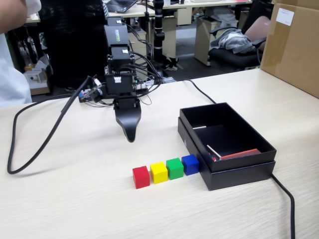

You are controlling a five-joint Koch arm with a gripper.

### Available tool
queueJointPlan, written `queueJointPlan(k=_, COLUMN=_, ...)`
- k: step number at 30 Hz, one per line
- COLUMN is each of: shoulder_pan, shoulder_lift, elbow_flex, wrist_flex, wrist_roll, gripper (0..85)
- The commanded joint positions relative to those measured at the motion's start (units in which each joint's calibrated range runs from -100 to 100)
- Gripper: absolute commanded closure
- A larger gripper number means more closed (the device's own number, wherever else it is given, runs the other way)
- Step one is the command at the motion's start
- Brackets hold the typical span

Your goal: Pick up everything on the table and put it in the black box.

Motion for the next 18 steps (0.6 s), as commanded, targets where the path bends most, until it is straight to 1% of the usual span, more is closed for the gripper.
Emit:
queueJointPlan(k=1, shoulder_pan=0.20, shoulder_lift=6.82, elbow_flex=11.55, wrist_flex=-0.27, wrist_roll=-1.76, gripper=38.6)
queueJointPlan(k=3, shoulder_pan=0.44, shoulder_lift=12.10, elbow_flex=18.62, wrist_flex=-2.35, wrist_roll=-1.81, gripper=40.7)
queueJointPlan(k=9, shoulder_pan=0.98, shoulder_lift=29.20, elbow_flex=39.47, wrist_flex=-9.78, wrist_roll=-1.71, gripper=40.7)
queueJointPlan(k=17, shoulder_pan=0.93, shoulder_lift=44.11, elbow_flex=50.62, wrist_flex=-11.59, wrist_roll=-1.81, gripper=40.8)
queueJointPlan(k=18, shoulder_pan=0.93, shoulder_lift=46.52, elbow_flex=52.44, wrist_flex=-11.68, wrist_roll=-1.81, gripper=42.6)
